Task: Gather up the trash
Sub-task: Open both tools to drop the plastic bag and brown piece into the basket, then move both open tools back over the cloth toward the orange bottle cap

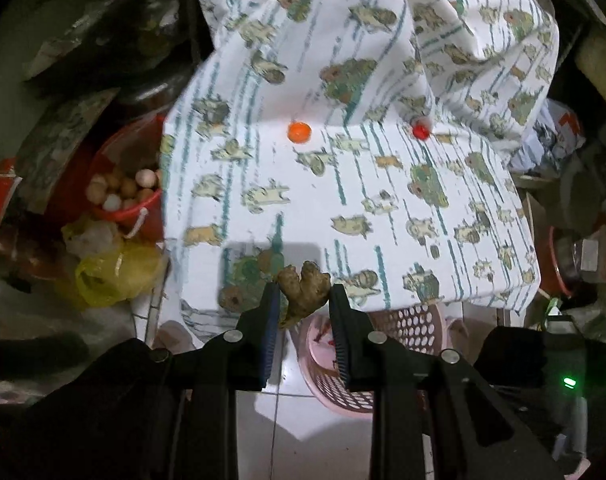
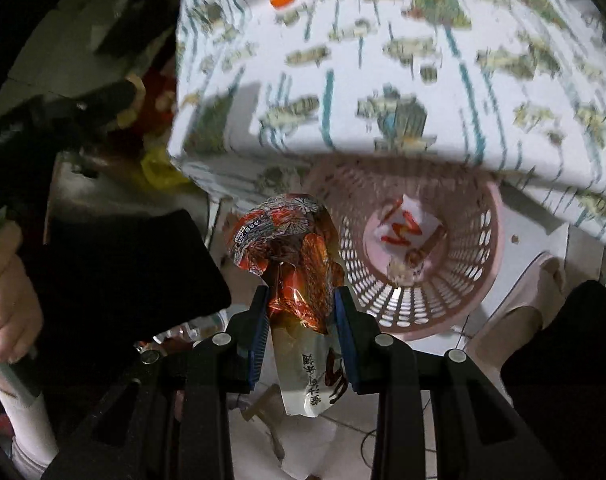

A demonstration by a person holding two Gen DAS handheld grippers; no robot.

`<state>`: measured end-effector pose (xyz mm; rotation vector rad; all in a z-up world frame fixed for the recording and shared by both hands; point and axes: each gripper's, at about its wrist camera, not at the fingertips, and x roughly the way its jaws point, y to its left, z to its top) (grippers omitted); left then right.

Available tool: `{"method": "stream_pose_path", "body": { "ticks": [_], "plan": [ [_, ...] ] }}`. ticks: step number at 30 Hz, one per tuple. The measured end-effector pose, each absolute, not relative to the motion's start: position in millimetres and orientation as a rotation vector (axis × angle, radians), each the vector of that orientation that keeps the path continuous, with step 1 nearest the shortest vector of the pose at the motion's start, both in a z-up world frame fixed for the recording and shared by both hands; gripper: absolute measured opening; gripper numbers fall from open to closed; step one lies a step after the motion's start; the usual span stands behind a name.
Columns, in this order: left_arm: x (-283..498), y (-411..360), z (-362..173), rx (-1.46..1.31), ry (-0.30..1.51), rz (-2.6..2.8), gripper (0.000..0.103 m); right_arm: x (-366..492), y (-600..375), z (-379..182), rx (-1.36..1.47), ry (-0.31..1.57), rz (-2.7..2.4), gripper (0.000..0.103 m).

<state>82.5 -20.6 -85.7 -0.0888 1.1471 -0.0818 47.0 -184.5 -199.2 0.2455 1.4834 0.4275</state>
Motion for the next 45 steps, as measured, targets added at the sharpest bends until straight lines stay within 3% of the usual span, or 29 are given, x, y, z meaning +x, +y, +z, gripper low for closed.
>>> {"method": "stream_pose_path", "body": {
  "ticks": [13,17,19,28,29,30,32,45],
  "plan": [
    [78.6,-52.5,-170.0,-0.128,1.398,-0.184,0.024,88.2,-217.0,-261.7,0.283,1.471,0.167,0.041],
    [81.7,-58.6,-188.7,-0.157,1.426,-0.202,0.024,91.2,-222.5,-257.7,0.283,1.458,0.165,0.041],
    [84.3,-57.3,-203.4,-0.196,1.454,-0.191,0.024,94.6,-230.4,-254.4,0.295,1.463,0.139,0.046],
    [89.1,-77.5,-239.7,-0.081,1.519,-0.192,0.026,94.4,-235.9,-197.5,0.271,1.320,0.152,0.042],
    [87.4,-80.8,-237.6,-0.064,1.519,-0.205,0.036,94.2,-238.0,-191.3,0.285,1.303,0.149,0.042],
    [86.0,-84.1,-232.3,-0.044,1.507,-0.205,0.051,94.7,-239.7,-184.3,0.299,1.283,0.155,0.042],
    [85.4,-88.7,-214.8,-0.012,1.453,-0.200,0.062,97.4,-239.8,-167.4,0.260,1.230,0.147,0.042],
    [86.9,-49.3,-64.7,-0.060,1.094,-0.122,0.062,90.4,-239.7,-94.7,0.093,0.957,0.059,0.042]
  ]
}}
